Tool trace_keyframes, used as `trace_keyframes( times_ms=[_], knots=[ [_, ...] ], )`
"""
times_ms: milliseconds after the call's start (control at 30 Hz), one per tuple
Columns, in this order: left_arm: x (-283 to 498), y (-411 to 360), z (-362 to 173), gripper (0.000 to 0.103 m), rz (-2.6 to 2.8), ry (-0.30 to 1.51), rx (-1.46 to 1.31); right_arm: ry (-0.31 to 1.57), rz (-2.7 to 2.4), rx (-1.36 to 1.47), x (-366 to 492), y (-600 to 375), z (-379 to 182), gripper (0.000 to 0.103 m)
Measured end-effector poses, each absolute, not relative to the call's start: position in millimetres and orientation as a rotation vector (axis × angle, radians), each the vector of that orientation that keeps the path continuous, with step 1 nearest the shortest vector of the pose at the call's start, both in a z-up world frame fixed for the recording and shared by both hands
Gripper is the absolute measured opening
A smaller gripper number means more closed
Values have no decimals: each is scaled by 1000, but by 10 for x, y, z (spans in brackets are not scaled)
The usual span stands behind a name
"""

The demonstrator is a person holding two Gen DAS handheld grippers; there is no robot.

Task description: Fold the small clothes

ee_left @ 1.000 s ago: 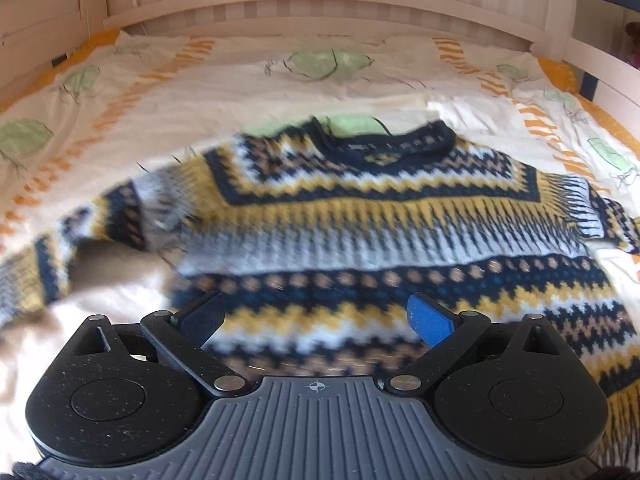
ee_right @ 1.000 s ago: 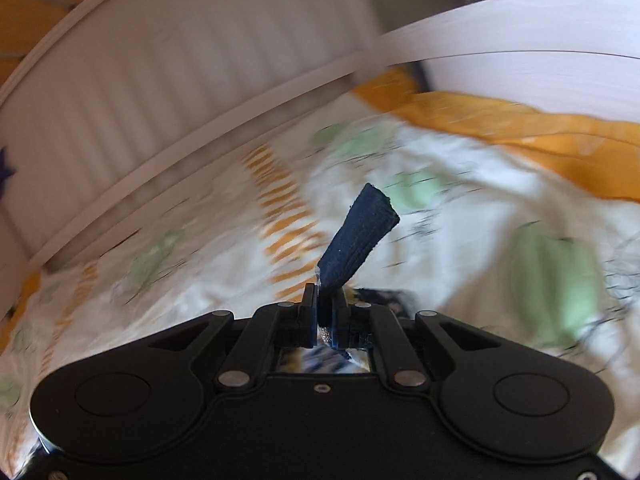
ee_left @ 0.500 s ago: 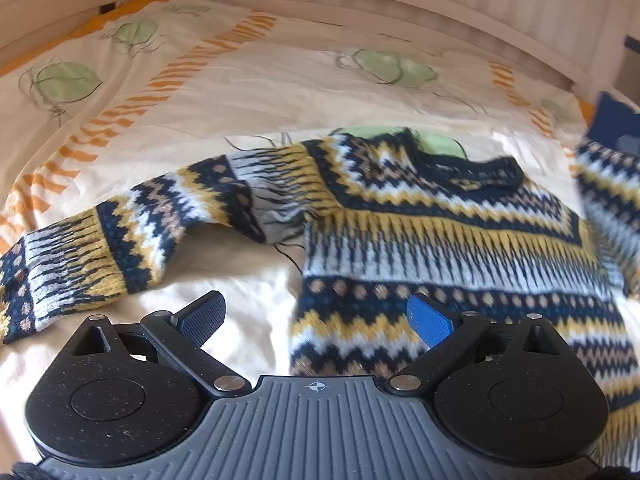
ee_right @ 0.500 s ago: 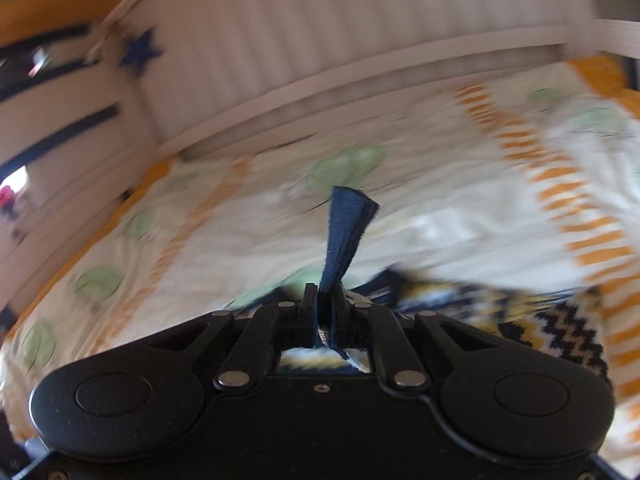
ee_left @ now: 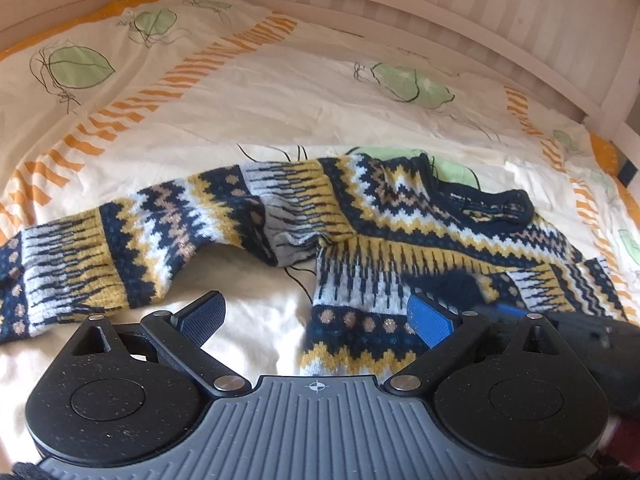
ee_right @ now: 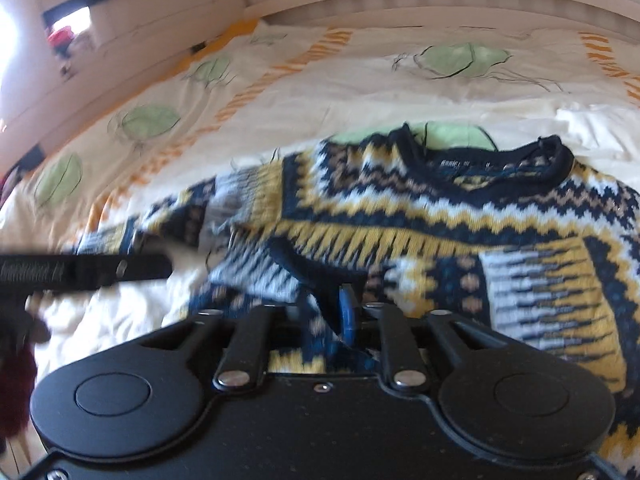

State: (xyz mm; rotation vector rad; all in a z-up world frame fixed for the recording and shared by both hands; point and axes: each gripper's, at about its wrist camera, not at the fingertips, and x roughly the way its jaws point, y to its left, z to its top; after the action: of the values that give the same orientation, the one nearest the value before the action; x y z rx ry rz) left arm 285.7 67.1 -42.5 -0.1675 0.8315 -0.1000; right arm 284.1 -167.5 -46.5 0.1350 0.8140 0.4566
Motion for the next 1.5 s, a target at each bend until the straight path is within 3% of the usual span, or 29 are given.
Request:
trace_keyframes(
  times_ms=[33, 567, 633, 1133, 1167, 1200, 1233, 1300, 1367, 1433, 1500],
  knots=[
    [2862, 663, -444, 99, -103, 836, -167, 807, 463, 127, 2791, -1730, -459, 62],
    [2940, 282, -552, 98, -252, 921, -187, 760, 309, 62, 2249, -3106, -203, 71],
    [3016, 212, -565, 86, -259, 944, -206, 731, 279, 97, 2224, -3258, -202, 74],
    [3433, -59, -845, 79, -244, 1090, -242, 656, 250, 230, 2398, -3666, -32, 75],
    [3433, -62, -836, 74, -238, 1083, -254, 655, 248, 233, 2407, -3676, -27, 75],
    [3425, -66, -822, 55, -228, 1075, -268, 653, 243, 237, 2413, -3690, -23, 76],
    [3422, -79, -807, 42, -223, 1075, -277, 652, 239, 242, 2420, -3710, -19, 76],
    [3423, -137, -781, 38, -221, 1080, -270, 648, 222, 254, 2432, -3761, -7, 77],
    [3410, -206, -750, 15, -242, 1065, -248, 646, 193, 265, 2442, -3831, 3, 77],
    [3385, -248, -708, 5, -232, 1033, -240, 651, 159, 281, 2458, -3912, 4, 77],
    [3356, -261, -623, 5, -225, 977, -240, 664, 123, 296, 2478, -4000, -8, 77]
  ],
)
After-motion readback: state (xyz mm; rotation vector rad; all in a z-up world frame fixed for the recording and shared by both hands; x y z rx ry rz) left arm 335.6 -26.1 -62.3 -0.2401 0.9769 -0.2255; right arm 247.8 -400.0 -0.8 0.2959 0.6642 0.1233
